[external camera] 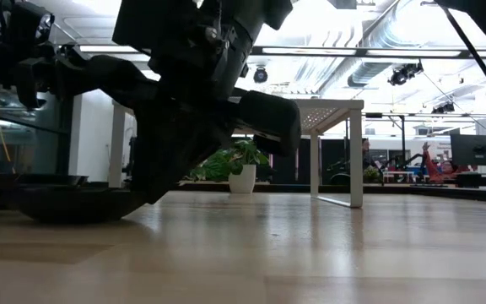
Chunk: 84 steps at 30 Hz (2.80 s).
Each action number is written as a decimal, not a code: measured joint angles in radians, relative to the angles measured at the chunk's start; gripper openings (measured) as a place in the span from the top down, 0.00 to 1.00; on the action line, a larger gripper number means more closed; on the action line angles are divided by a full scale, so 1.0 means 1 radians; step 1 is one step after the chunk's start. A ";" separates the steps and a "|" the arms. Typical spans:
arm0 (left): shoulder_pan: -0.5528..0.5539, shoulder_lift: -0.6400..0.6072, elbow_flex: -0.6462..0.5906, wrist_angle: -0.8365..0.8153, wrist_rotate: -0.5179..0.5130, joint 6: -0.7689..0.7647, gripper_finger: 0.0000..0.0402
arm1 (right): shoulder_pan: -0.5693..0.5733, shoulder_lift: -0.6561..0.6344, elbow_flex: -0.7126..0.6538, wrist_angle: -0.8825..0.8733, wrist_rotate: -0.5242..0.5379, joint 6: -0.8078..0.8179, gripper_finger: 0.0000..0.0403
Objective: Pick & Place Mini shaped plates
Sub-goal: Stack the leaf shaped plate on top of the leaf shaped plates on the shelf
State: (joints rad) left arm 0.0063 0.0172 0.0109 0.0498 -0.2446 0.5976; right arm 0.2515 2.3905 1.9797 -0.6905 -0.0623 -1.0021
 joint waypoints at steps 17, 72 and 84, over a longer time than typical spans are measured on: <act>0.000 0.000 0.000 0.000 0.000 0.000 0.56 | -0.010 0.000 0.000 0.002 -0.018 -0.009 0.99; 0.000 0.000 0.000 0.000 0.000 0.000 0.56 | 0.051 -0.166 0.002 -0.085 0.252 0.269 1.00; 0.000 0.000 0.000 0.000 0.000 0.000 0.56 | 0.051 -0.211 0.003 -0.024 0.393 0.461 1.00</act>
State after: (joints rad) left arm 0.0063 0.0170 0.0109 0.0500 -0.2448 0.5975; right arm 0.3023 2.1793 1.9827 -0.7145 0.3309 -0.5415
